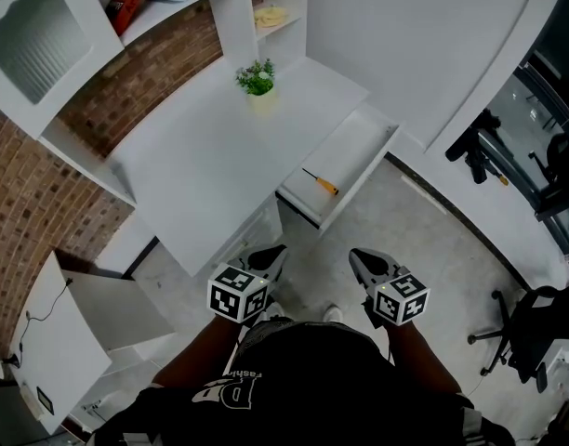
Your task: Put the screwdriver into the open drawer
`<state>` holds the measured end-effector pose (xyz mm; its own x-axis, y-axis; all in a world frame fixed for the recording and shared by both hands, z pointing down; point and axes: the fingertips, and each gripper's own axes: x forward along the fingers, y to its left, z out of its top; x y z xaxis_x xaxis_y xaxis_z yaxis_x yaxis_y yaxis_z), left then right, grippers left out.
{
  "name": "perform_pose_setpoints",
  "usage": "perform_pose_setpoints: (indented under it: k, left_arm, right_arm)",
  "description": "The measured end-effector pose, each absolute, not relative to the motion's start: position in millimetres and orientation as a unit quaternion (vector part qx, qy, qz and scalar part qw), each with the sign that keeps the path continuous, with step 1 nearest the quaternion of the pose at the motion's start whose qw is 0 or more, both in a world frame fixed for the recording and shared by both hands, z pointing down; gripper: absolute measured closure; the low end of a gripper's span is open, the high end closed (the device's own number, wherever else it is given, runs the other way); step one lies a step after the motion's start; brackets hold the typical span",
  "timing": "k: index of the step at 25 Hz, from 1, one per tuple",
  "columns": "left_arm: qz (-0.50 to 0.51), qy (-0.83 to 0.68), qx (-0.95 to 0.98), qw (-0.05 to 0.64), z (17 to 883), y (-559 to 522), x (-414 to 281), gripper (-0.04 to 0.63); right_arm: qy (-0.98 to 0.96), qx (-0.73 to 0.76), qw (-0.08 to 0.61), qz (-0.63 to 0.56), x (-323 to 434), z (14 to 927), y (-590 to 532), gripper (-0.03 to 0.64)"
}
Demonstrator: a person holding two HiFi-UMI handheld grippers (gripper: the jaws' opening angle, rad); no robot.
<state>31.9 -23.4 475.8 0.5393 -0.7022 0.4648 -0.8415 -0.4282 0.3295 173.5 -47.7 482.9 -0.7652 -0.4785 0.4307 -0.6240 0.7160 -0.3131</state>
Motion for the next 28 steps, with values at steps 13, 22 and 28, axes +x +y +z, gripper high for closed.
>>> perform_pose_setpoints:
  k: [13,22,28]
  left_arm:
    - [0.131,-0.459,0.837,0.267,477.2,-14.2,29.1,0.578]
    - [0.130,-0.463,0.836,0.266,477.7,-11.6,28.0,0.578]
    - [0.131,-0.465,0.834,0.265,478.1,-10.6,28.9,0.578]
  right_arm:
    - [-0.911,0.301,0.170,0.223,170.9,484.8,-38.6,0.612]
    - [-0.911,0.301,0.173,0.224,171.2,487.1,-35.4,0.612]
    - [-0.911,0.300,0.173,0.223,173.0,487.0,-35.9,0.612]
